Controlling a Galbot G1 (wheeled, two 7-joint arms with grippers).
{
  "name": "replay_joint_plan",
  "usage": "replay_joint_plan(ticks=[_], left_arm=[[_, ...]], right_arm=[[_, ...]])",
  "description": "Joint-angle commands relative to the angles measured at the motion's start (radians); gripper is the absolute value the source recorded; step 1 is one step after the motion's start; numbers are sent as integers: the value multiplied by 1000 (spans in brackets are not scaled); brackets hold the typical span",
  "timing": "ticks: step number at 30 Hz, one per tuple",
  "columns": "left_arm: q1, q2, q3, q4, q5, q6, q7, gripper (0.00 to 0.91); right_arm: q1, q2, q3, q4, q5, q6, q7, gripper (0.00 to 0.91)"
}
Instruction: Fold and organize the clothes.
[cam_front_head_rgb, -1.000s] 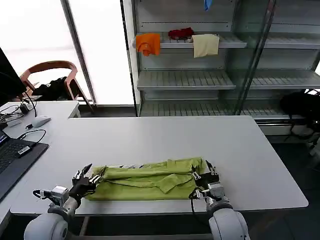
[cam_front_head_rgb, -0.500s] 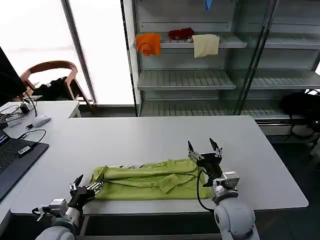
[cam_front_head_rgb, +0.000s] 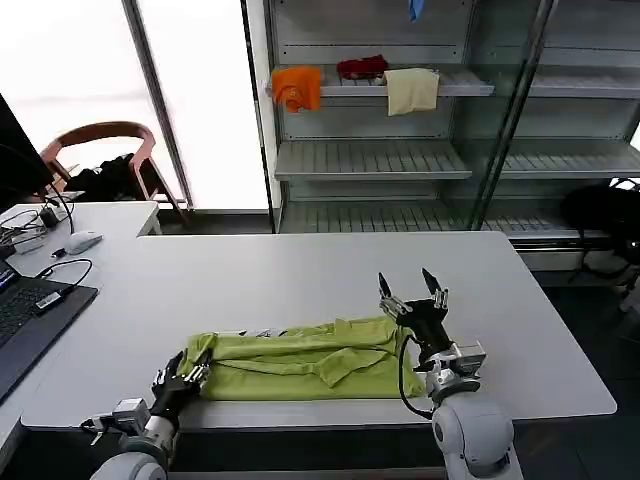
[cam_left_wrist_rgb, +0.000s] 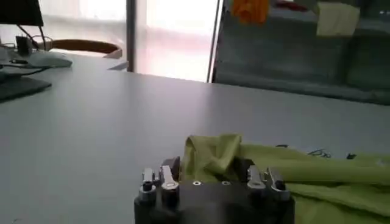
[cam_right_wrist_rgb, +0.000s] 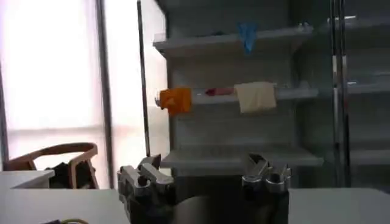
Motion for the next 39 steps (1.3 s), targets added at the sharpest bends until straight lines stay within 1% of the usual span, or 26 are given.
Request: replay_joint_plan(ticks=[1,13,17,18,19,20,21,22,24,25,26,27,28,31,33,36,38,39], left_arm=[[-3,-11,9,13,-5,6,-6,0],[-13,0,-1,12,42,-42,31,0],[-8,15,-43,-7,111,-79,60,0],[-11,24,-77,-12,161,-95,74,0],[-13,34,-94,-18,161,-100,76,0],[-17,45,-111,-22,210,-107,88,0],[-25,62,-166,-22,250,-114,118,0],[-27,68,-184,-21,267,-119,129,0],[-46,122,-255,1,334,-144,169,0],[-54,135,-272,6,352,-151,184,0],[-66,175,-308,28,414,-168,197,0],[-82,196,-330,48,445,-185,210,0],[-88,221,-348,58,462,-190,223,0],[-128,326,-414,115,516,-213,249,0],[-150,369,-436,141,549,-220,250,0],[-175,393,-450,134,564,-215,252,0],[-175,374,-432,98,573,-207,247,0],[-165,344,-414,73,569,-194,245,0]], right_arm=[[5,0,4,-7,1,15,-5,907],[12,-7,10,-18,-9,7,0,907],[16,-12,17,-23,-8,6,2,907],[17,-14,20,-24,-8,5,4,907],[18,-15,21,-25,-8,4,5,907],[20,-16,23,-28,-7,2,8,907],[21,-18,26,-30,-5,2,7,907],[21,-18,27,-31,-4,2,7,907],[22,-21,28,-35,-4,1,9,907],[23,-21,28,-38,-4,1,9,907],[24,-22,29,-42,-4,0,10,907],[25,-22,29,-44,-5,-1,12,907],[25,-23,29,-47,-5,-1,14,907],[26,-28,32,-52,-5,-5,16,907],[25,-30,36,-55,-5,-7,18,907],[21,-30,42,-60,-5,-8,20,907],[18,-27,45,-63,-5,-8,21,907],[17,-26,46,-65,-5,-8,23,907]])
